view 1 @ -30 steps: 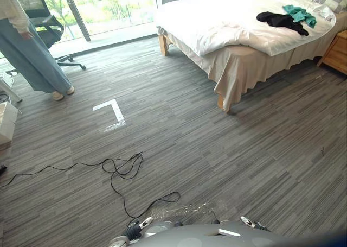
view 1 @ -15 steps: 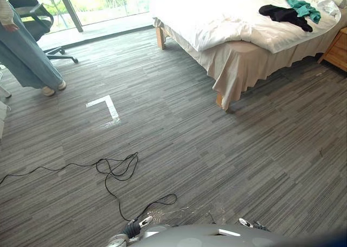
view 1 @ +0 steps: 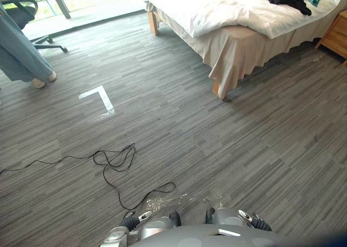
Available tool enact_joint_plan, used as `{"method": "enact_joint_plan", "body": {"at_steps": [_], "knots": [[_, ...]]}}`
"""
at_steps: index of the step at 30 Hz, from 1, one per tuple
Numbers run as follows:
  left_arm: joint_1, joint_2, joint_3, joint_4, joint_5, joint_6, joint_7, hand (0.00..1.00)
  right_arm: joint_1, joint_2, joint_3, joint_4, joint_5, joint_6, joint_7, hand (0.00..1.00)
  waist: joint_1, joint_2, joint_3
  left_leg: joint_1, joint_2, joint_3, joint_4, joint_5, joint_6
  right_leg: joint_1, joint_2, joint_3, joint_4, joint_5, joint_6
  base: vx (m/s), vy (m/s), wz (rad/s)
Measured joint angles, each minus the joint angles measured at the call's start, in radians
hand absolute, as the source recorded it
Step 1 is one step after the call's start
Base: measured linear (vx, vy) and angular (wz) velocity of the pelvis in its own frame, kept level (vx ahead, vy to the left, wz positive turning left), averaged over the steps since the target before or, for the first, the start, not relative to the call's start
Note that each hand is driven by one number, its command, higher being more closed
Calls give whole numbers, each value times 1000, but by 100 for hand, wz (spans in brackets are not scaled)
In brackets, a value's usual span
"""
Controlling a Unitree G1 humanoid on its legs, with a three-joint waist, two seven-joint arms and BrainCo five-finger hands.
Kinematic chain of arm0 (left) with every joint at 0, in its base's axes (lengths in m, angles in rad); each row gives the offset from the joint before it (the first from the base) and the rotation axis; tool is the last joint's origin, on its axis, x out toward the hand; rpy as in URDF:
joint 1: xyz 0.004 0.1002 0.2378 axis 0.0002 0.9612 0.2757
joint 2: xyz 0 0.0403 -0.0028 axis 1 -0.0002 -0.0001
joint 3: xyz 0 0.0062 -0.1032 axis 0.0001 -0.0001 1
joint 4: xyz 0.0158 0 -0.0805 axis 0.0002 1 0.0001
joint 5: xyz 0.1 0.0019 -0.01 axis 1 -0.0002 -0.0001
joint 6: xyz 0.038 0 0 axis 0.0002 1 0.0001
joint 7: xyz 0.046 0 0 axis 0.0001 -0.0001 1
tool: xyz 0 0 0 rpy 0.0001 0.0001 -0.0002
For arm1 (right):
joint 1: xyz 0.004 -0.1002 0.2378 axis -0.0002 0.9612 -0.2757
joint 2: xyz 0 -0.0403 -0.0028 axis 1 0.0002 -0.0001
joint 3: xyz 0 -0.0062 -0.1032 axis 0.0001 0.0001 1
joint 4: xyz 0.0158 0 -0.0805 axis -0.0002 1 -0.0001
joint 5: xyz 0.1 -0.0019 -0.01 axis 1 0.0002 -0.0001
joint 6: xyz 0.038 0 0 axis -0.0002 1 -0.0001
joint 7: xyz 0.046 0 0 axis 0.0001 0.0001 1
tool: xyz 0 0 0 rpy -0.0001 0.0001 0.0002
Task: Tidy the bed and pick cloth on bed and put in laundry
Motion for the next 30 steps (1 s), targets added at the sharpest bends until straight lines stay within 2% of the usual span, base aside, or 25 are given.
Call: {"method": "enact_joint_plan", "body": {"at_steps": [1, 3, 6, 7, 8, 10, 11, 12, 13, 14, 15, 16, 17, 18, 19, 20, 21, 22, 23, 25, 26, 27, 28, 29, 30], "knots": [[-1, 0, 0, 0, 1, 0, 0, 0, -3, -1, -2, -1, 15, 3, -1, 0, -3, 0, 10, 13, 9, 11, 8, -4, 6, -22, -5, -16, 49, 5, 9, -7, -7, -62], [-1, 1, 1, 1, 1, 3, 0, 0, -6, -2, -13, 3, 46, 20, -7, 0, -3, 10, 24, 36, 41, 58, 45, -41, -7, -66, -38, -100, 137, -27, -35, 62, -6, -72], [-15, 2, 0, 2, 5, 13, -3, 0, -8, -2, -30, -1, 55, 39, -7, 0, -12, 27, 37, 45, 132, 99, 124, -113, -60, -101, -25, -155, 21, -18, -42, 186, -93, -58], [-45, 0, -2, 9, 25, 19, -3, 0, -8, -2, -46, -9, 64, 47, -10, 0, -15, 43, 66, 45, 182, 112, 152, -141, -87, -141, -18, -164, -63, 27, -47, 302, -212, -34], [-51, 0, -3, 11, 28, 19, -3, 0, -7, -3, -47, -10, 67, 51, -13, 0, -16, 47, 72, 46, 192, 114, 156, -145, -93, -150, -20, -166, -84, 44, -47, 321, -238, -25], [-74, 2, 1, 32, 30, 19, -4, 0, 8, 4, -71, 2, 73, 65, -22, 0, -26, 48, 93, 71, 225, 132, 163, -159, -149, -199, -46, -174, -253, 184, -30, 305, -215, -15], [-75, 4, 2, 41, 30, 19, -4, 0, 26, 10, -82, 9, 71, 68, -24, 0, -27, 42, 100, 103, 228, 148, 168, -173, -175, -209, -68, -174, -284, 221, -22, 536, -401, -25], [-64, 2, 4, 43, 33, 19, -5, 0, 57, 14, -83, 19, 48, 71, -23, 0, -32, 43, 107, 154, 240, 168, 166, -198, -210, -213, -90, -178, -262, 253, -32, 576, -464, -29], [-59, -14, 4, 43, 39, 17, -11, 0, 71, 13, -85, 36, 26, 71, -19, 0, -44, 72, 115, 200, 275, 179, 177, -207, -214, -245, -79, -184, -114, 263, -64, 582, -475, -25], [-60, -18, 4, 41, 43, 16, -14, 0, 80, 15, -88, 40, 18, 68, -17, 0, -47, 86, 105, 200, 289, 180, 195, -199, -210, -277, -75, -183, -36, 226, -98, 484, -425, -34], [-64, -29, 8, 38, 44, 6, -26, 0, 72, 9, -113, 56, 8, 63, -16, 0, -59, 100, 104, 183, 329, 175, 280, -168, -185, -315, -62, -178, 78, 134, -150, 503, -439, -42], [-65, -43, 10, 38, 43, -5, -34, 0, 71, 1, -131, 62, -8, 46, -9, 0, -70, 125, 98, 154, 383, 155, 382, -115, -170, -311, -24, -185, 112, 66, -172, 523, -452, -48], [-65, -48, 13, 38, 39, -11, -39, 0, 71, 2, -135, 62, -12, 33, -9, 0, -73, 136, 91, 131, 412, 151, 443, -74, -159, -302, 2, -185, 112, 42, -175, 557, -427, -54], [-64, -55, 41, 38, 36, -32, -34, 0, 67, -8, -132, 61, -25, 7, -9, 0, -74, 147, 86, 56, 451, 97, 635, 10, -156, -260, 60, -179, 79, 8, -195, 559, -384, -64], [-64, -65, 73, 19, 8, -60, -44, 0, 54, -29, -124, 65, -37, -14, -9, 0, -71, 151, 88, -45, 439, 5, 859, -19, -167, -186, 124, -168, -3, 5, -205, 552, -355, -62], [-65, -71, 87, 5, -14, -72, -48, 0, 44, -35, -118, 66, -48, -25, -8, 0, -71, 152, 89, -95, 414, -37, 952, -52, -168, -135, 153, -159, -50, 12, -217, 553, -304, -55], [-66, -78, 101, -28, -49, -94, -52, 0, 25, -41, -108, 64, -72, -46, -2, 0, -56, 133, 98, -169, 341, -91, 1067, -108, -172, -32, 194, -122, -139, 31, -230, 540, -248, -51], [-65, -81, 104, -63, -84, -111, -67, 0, 9, -48, -105, 65, -84, -67, 15, 0, -35, 114, 103, -234, 266, -104, 1073, -146, -160, 67, 214, -101, -214, 40, -228, 540, -233, -59], [-63, -87, 111, -84, -93, -117, -74, 0, 1, -55, -103, 65, -88, -76, 24, 0, -21, 106, 104, -263, 234, -99, 1045, -164, -148, 106, 219, -91, -239, 48, -232, 502, -192, -81], [-67, -120, 126, -143, -107, -131, -90, 0, -34, -63, -98, 41, -88, -87, 41, 0, 31, 88, 103, -374, 141, -48, 820, -188, -117, 215, 228, -26, -312, 43, -228, 535, -174, -92], [-67, -125, 128, -153, -114, -132, -92, 0, -44, -69, -98, 31, -88, -87, 42, 0, 33, 82, 107, -399, 121, -44, 748, -182, -113, 240, 227, -11, -327, 39, -221, 602, -115, -75], [-68, -129, 132, -156, -127, -129, -90, 0, -59, -70, -91, 11, -85, -86, 45, 0, 34, 89, 108, -432, 90, -22, 559, -135, -112, 285, 224, 18, -356, 30, -209, 311, -31, -51], [-68, -132, 131, -156, -130, -126, -89, 0, -60, -71, -88, 1, -84, -86, 48, 0, 31, 95, 107, -438, 78, -6, 451, -93, -113, 312, 225, 25, -374, 26, -202, 601, 3, -54], [-67, -140, 131, -153, -138, -113, -86, 0, -56, -79, -87, -11, -83, -85, 56, 0, 30, 114, 105, -442, 67, 28, 263, -9, -112, 368, 237, 44, -412, 22, -197, 389, 56, -36], [-68, -146, 127, -150, -139, -108, -83, 0, -47, -78, -86, -16, -76, -85, 61, 0, 30, 134, 109, -448, 72, 42, 185, 25, -114, 416, 254, 48, -438, 17, -193, 574, 114, -32]]}}
